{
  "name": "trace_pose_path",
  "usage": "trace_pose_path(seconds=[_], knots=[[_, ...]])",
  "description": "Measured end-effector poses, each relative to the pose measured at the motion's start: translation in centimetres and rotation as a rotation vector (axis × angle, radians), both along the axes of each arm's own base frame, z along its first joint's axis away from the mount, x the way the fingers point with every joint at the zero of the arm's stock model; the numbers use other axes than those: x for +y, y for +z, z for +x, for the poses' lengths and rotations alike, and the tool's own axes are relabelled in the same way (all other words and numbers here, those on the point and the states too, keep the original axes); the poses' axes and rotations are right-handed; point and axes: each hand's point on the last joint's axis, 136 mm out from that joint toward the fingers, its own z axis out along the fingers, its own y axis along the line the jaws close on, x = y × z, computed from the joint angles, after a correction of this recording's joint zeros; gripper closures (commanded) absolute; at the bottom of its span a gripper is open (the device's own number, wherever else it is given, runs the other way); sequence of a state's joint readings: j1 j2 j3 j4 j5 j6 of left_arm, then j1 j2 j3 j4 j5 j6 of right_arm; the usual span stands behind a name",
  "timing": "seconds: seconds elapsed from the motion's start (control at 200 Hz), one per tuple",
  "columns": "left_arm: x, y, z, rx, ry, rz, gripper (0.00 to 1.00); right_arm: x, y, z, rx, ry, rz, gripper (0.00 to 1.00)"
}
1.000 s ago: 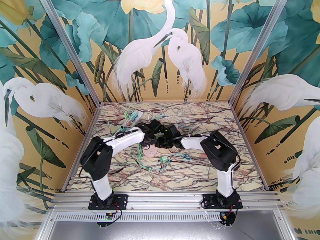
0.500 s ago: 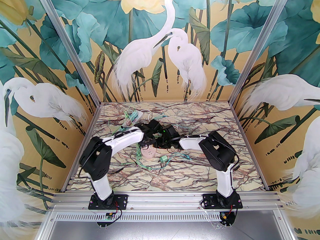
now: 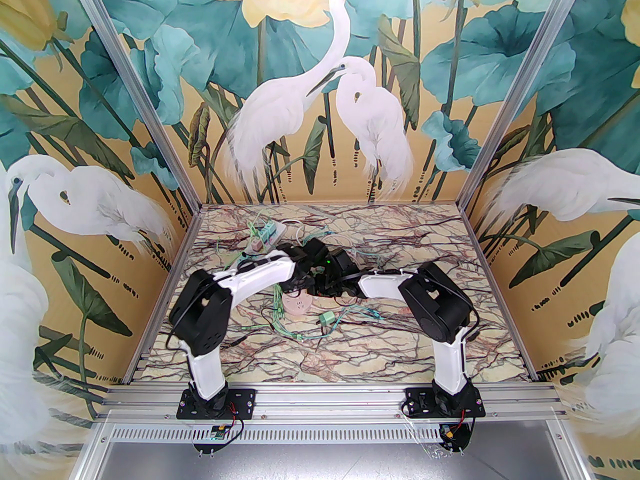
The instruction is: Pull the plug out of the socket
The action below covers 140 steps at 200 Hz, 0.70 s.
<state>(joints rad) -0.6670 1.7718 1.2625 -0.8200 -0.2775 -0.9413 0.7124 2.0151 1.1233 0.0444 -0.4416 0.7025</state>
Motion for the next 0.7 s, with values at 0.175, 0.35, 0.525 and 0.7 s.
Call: trace_pose_path(seconds=[0.175, 0.35, 0.525, 0.7], knots=[[1.3, 0.0, -0.6, -0.025, 0.054, -0.102, 0.85, 0.8, 0.2, -0.2, -0.016, 0.020, 0.008, 0.78], [1.4, 0.0, -0.7, -0.027, 0.062, -0.110, 0.86, 1.1, 0.3, -0.3, -0.022, 0.028, 0.009, 0.78], [1.0, 0.0, -0.4, 0.003, 0.042, -0.044, 0.86, 1.1, 0.2, -0.2, -0.024, 0.025, 0.007, 0.78], [-0.2, 0.4, 0.3, 0.039, -0.032, 0.141, 0.87, 0.4, -0.1, -0.1, -0.006, 0.013, -0.001, 0.78]])
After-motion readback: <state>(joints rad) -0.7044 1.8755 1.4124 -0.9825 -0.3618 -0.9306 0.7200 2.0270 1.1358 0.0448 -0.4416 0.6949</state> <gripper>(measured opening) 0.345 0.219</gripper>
